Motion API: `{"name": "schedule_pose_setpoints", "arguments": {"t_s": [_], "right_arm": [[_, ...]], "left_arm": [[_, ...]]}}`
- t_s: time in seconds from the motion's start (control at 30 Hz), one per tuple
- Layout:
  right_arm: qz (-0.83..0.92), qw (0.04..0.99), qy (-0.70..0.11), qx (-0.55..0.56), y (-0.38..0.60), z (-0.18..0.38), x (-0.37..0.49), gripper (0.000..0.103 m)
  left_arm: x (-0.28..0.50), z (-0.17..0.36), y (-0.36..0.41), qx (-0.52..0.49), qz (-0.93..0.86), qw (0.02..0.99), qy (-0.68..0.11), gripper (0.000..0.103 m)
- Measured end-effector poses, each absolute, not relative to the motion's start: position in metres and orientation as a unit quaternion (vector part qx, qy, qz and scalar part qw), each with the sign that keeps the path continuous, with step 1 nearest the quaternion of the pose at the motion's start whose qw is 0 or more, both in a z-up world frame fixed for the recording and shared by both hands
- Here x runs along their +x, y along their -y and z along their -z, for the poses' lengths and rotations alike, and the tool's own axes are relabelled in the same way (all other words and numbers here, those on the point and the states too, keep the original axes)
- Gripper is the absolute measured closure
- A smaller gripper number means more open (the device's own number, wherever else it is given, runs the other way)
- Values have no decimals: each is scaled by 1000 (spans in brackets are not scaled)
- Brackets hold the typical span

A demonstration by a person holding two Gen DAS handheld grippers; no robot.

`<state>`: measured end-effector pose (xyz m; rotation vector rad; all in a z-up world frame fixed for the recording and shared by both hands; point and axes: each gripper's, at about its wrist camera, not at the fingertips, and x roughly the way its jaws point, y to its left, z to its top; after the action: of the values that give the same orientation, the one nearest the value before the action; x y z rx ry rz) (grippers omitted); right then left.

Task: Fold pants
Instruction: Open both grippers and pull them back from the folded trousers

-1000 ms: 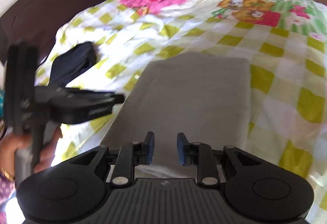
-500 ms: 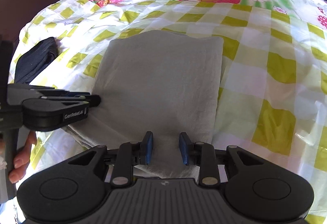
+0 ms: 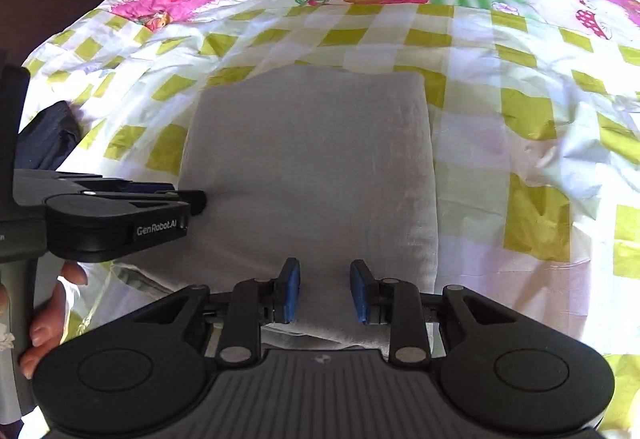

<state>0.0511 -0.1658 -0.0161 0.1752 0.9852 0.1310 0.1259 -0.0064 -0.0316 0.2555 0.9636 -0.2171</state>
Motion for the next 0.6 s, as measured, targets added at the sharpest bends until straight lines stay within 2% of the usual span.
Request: {"name": "schedule_pose_setpoints", "arguments": {"t_s": [0.2,0.27,0.6], "right_arm": [[-33,880,-464,98,158,6,50,60],[-27,880,-464,99,155,4,49,60],[-17,885,-456,93,148,-4,44,60]], "left_arm": [[131,27,-5,109,124,867,-469,58],[129,26,-7,106,128,867,-470,48],[118,23,-7,105,145,865,-469,30]]}}
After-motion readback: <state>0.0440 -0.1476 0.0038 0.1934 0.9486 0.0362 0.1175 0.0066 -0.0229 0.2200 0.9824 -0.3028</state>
